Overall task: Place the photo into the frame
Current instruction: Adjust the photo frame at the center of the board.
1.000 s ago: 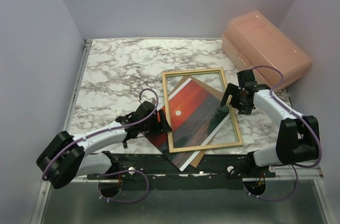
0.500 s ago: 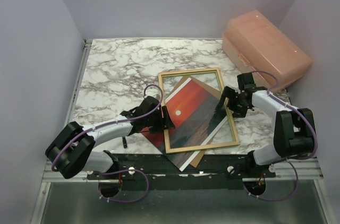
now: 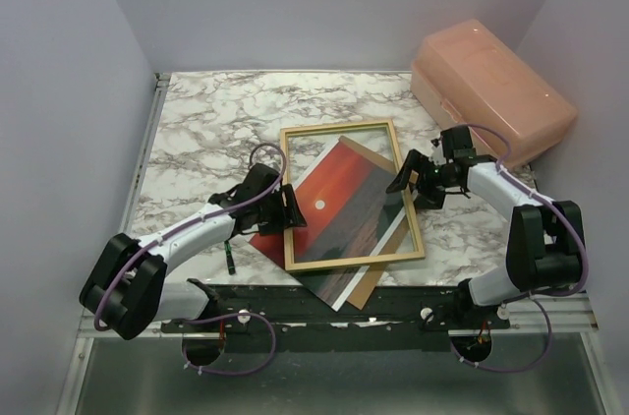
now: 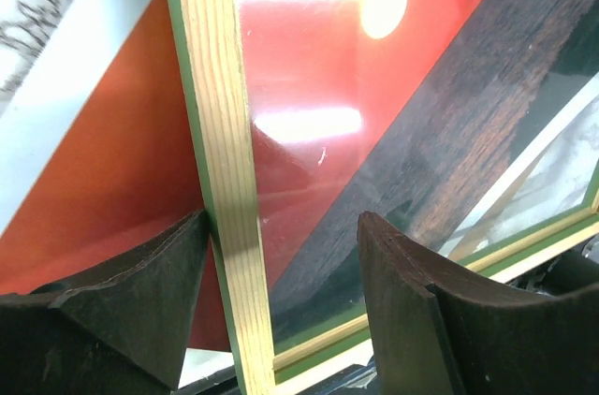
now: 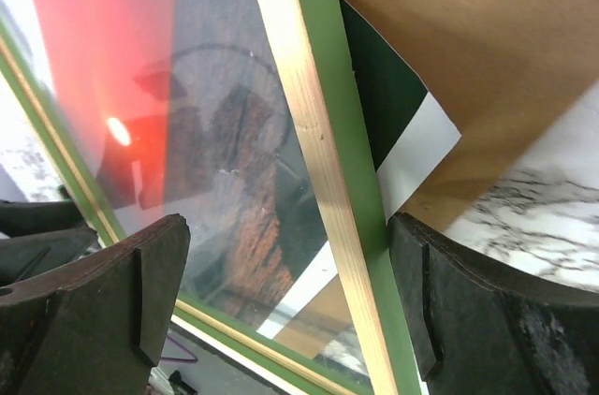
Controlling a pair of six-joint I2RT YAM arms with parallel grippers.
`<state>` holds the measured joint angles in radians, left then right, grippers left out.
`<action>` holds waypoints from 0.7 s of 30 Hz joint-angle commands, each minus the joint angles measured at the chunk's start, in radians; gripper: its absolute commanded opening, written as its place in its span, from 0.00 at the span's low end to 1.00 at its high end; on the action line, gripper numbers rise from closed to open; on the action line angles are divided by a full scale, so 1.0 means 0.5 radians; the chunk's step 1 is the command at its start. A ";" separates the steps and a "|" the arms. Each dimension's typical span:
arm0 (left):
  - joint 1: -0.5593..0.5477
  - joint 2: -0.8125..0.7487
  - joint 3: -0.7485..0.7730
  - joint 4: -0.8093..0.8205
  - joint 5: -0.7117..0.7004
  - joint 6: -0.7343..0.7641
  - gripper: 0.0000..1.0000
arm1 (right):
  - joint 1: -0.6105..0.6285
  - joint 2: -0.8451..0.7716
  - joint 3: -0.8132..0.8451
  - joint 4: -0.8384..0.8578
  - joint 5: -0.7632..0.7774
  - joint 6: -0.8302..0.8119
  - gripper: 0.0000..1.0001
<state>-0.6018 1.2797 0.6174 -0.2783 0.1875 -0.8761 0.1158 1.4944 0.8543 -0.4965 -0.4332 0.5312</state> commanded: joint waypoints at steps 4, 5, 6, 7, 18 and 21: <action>0.141 -0.093 0.241 -0.033 0.110 0.167 0.64 | 0.064 0.014 0.197 0.081 -0.430 0.160 0.93; 0.160 -0.090 0.257 -0.043 0.120 0.185 0.64 | 0.071 0.040 0.218 0.092 -0.434 0.162 0.93; 0.185 -0.080 0.270 -0.048 0.132 0.199 0.64 | 0.079 0.074 0.242 0.094 -0.440 0.162 0.93; 0.208 -0.071 0.286 -0.053 0.142 0.213 0.64 | 0.086 0.102 0.266 0.087 -0.441 0.161 0.93; 0.311 0.269 0.635 -0.152 0.183 0.388 0.64 | 0.093 0.349 0.360 0.233 -0.402 0.182 0.93; 0.329 0.384 0.713 -0.145 0.194 0.405 0.64 | 0.094 0.415 0.367 0.284 -0.372 0.182 0.94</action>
<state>-0.4313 1.4170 0.8906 -0.4313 0.1867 -0.6861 0.1364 1.6585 1.0092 -0.4091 -0.5167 0.5732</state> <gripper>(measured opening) 0.643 0.933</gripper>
